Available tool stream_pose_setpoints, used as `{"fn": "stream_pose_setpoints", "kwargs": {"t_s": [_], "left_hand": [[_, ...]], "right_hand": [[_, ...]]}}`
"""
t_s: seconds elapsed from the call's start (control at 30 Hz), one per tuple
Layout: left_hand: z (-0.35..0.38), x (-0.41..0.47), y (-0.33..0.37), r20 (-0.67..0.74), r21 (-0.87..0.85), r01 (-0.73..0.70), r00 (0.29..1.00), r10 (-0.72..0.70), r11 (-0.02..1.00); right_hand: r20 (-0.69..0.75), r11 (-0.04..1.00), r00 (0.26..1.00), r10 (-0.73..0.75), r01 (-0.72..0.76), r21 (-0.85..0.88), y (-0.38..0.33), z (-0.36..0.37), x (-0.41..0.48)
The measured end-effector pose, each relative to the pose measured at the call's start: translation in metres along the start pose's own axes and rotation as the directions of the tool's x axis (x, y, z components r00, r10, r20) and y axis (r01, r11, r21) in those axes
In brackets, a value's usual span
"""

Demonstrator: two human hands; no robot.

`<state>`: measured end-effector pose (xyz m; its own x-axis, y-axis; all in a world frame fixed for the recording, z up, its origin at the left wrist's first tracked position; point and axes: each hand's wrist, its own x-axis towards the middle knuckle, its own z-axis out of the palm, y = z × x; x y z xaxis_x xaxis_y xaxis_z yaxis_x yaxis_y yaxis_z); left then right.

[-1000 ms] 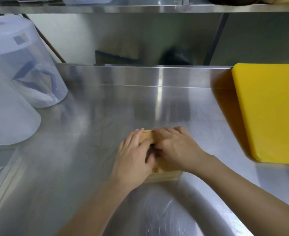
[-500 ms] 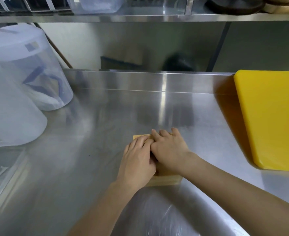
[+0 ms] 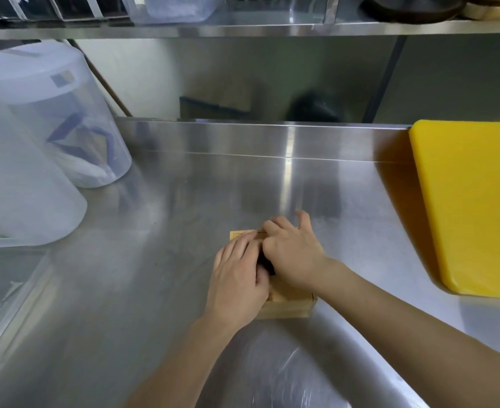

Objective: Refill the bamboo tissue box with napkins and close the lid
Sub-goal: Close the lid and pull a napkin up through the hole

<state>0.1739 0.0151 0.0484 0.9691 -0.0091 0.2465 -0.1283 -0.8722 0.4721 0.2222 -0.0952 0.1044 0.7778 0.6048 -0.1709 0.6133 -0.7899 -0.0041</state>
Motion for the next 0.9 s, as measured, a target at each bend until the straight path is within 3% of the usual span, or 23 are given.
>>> {"fn": "stream_pose_setpoints", "kwargs": {"t_s": [0.27,0.53,0.77,0.9], "left_hand": [[0.002,0.0,-0.002,0.001,0.005,-0.015,1.0,0.015,1.0],[0.002,0.0,-0.001,-0.018,0.002,-0.029,0.999,0.029,1.0],[0.001,0.0,-0.003,-0.001,0.012,-0.039,0.999,0.039,0.999],[0.002,0.0,-0.003,-0.004,0.009,-0.053,0.999,0.053,0.999]], "right_hand": [[0.037,0.99,0.998,-0.048,0.052,-0.131,-0.001,0.005,0.006],[-0.073,0.999,0.996,-0.042,0.041,-0.008,0.003,0.01,0.007],[-0.025,0.981,0.99,-0.137,0.139,0.137,0.017,0.005,0.009],[-0.134,0.961,0.967,-0.215,0.233,0.145,0.024,0.008,0.007]]}}
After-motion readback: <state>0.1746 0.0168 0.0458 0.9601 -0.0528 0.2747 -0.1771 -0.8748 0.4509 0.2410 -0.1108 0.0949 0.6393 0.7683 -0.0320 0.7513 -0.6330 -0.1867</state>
